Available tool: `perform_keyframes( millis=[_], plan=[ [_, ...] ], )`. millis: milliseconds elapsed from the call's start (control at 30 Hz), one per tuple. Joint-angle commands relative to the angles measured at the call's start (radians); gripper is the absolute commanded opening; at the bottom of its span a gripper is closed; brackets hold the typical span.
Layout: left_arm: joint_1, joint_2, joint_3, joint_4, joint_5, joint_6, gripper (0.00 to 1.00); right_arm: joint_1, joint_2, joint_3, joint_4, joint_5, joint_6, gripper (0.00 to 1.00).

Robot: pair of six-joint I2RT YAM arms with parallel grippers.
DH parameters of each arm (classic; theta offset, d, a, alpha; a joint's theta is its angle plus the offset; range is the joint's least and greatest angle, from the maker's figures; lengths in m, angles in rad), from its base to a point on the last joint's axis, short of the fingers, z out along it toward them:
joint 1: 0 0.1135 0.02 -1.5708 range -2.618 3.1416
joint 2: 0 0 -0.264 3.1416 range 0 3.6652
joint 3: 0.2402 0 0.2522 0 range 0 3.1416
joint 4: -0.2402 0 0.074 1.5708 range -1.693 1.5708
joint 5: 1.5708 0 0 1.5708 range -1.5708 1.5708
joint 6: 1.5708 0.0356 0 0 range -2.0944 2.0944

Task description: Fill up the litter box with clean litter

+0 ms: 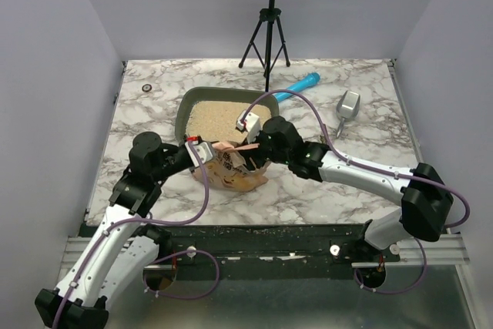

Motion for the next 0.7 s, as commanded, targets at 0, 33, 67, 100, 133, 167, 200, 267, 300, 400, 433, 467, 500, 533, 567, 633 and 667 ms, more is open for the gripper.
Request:
perform_keyframes(
  millis=[0, 33, 67, 100, 133, 167, 200, 267, 300, 400, 433, 467, 500, 533, 567, 633, 667],
  plan=[
    [0.038, -0.056, 0.034, 0.226, 0.037, 0.027, 0.0, 0.01, -0.031, -0.027, -0.03, 0.088, 0.027, 0.7],
    [0.038, -0.068, -0.005, 0.258, 0.034, -0.01, 0.0, 0.01, -0.028, -0.03, -0.03, 0.088, 0.03, 0.7],
    [0.038, -0.085, -0.041, 0.296, 0.034, -0.058, 0.0, 0.01, -0.023, -0.028, -0.03, 0.089, 0.03, 0.7],
    [0.038, -0.102, -0.076, 0.326, 0.02, -0.123, 0.0, 0.01, -0.02, -0.03, -0.03, 0.089, 0.026, 0.7],
    [0.038, -0.12, -0.114, 0.35, 0.008, -0.18, 0.01, 0.012, -0.019, -0.024, -0.033, 0.089, 0.024, 0.69],
    [0.038, -0.143, -0.15, 0.366, -0.006, -0.223, 0.03, 0.01, -0.016, -0.019, -0.039, 0.119, 0.027, 0.69],
    [0.038, -0.164, -0.193, 0.39, -0.016, -0.274, 0.05, 0.01, -0.017, -0.012, -0.05, 0.124, 0.03, 0.69],
    [0.038, -0.212, -0.246, 0.387, -0.017, -0.296, 0.13, 0.01, -0.017, 0.008, -0.067, 0.108, 0.029, 0.69],
    [0.036, -0.23, -0.266, 0.375, -0.023, -0.3, 0.17, 0.01, -0.016, 0.025, -0.082, 0.1, 0.03, 0.69],
    [0.021, -0.283, -0.3, 0.377, -0.085, -0.311, 0.25, 0.01, -0.011, 0.099, -0.149, 0.049, 0.045, 0.69],
    [0.016, -0.292, -0.305, 0.369, -0.096, -0.311, 0.28, 0.01, -0.019, 0.122, -0.172, 0.036, 0.049, 0.69],
    [0.013, -0.295, -0.303, 0.364, -0.108, -0.31, 0.33, 0.01, -0.029, 0.139, -0.194, 0.028, 0.052, 0.69],
    [0.01, -0.297, -0.305, 0.361, -0.115, -0.31, 0.36, 0.01, -0.043, 0.154, -0.209, 0.031, 0.052, 0.69],
    [0.005, -0.298, -0.306, 0.363, -0.115, -0.308, 0.37, 0.01, -0.06, 0.166, -0.226, 0.046, 0.052, 0.69],
    [-0.001, -0.298, -0.311, 0.369, -0.119, -0.308, 0.37, 0.01, -0.08, 0.175, -0.248, 0.061, 0.047, 0.69],
    [-0.007, -0.297, -0.322, 0.393, -0.125, -0.326, 0.39, 0.01, -0.117, 0.194, -0.287, 0.087, 0.036, 0.69],
    [-0.008, -0.293, -0.326, 0.407, -0.122, -0.336, 0.4, 0.01, -0.134, 0.202, -0.31, 0.138, 0.032, 0.71]
  ],
)
